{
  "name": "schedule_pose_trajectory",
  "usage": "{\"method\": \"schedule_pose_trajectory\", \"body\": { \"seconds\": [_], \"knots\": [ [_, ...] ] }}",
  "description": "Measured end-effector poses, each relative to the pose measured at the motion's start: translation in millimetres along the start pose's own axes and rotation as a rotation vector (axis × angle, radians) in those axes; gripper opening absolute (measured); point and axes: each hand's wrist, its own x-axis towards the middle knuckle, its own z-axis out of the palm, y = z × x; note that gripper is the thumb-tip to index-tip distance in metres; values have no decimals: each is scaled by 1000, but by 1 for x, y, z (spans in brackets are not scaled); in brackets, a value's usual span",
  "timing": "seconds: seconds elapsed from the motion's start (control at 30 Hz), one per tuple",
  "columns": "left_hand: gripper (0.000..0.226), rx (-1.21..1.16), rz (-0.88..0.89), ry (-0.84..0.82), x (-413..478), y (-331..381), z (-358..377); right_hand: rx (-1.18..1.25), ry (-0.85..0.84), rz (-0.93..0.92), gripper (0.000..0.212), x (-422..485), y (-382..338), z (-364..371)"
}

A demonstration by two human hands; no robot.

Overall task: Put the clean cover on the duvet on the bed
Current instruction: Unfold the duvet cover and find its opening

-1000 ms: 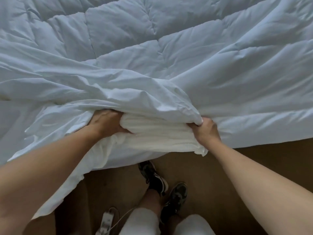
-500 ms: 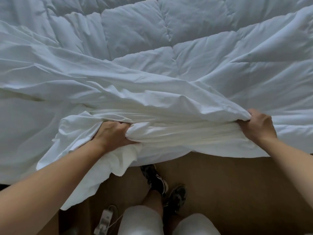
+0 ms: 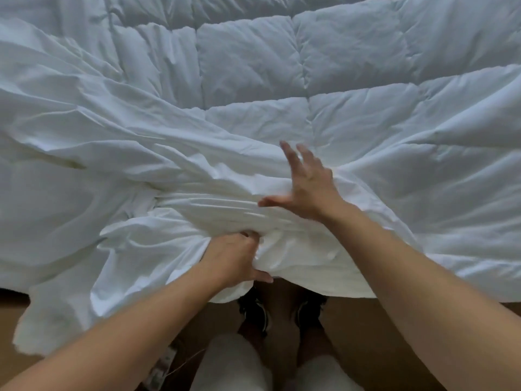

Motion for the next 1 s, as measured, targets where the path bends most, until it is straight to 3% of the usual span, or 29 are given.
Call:
{"method": "schedule_pose_trajectory", "body": {
  "seconds": [0.03,0.1,0.13,0.2,0.27,0.33,0.4,0.43,0.5,0.57,0.6,0.63,0.73,0.8,0.9,1.0],
  "knots": [
    [91,-26,2,-44,1,1,-6,-75,-100,-11,113,15,-17,15],
    [76,-141,26,-131,7,-7,-21,-155,-183,-25,66,34,-25,38],
    [65,-198,34,-136,11,-16,-30,-122,-140,-24,46,42,-20,42],
    [45,-258,-3,-122,17,-35,-43,-14,36,22,28,62,-6,34],
    [33,-308,-66,-232,19,-41,-41,53,209,84,24,81,3,12],
    [35,-329,-64,-362,16,-30,-22,87,327,169,19,103,11,-8],
    [32,-302,-36,-428,15,-21,-9,108,350,282,19,119,12,-16],
    [29,-353,-47,-419,16,-22,-9,88,304,316,30,119,7,-13],
    [35,-550,-61,-279,20,-33,-19,-80,182,240,71,102,-1,6],
    [41,-628,-137,132,31,-43,-30,-265,138,15,96,70,-1,32],
    [43,-552,-213,328,37,-46,-28,-358,84,-67,94,55,3,44],
    [52,-409,-300,373,42,-46,-26,-435,0,-91,87,43,9,54],
    [64,-253,-387,-79,47,-36,-15,-457,-233,38,68,25,18,63],
    [57,-337,-339,-196,48,-31,-26,-413,-297,56,59,22,10,48],
    [41,-549,-232,16,35,-19,-72,-127,-224,108,45,6,-14,0],
    [28,-727,-190,272,-2,-3,-115,256,56,173,32,-37,-34,-55]
  ]
}}
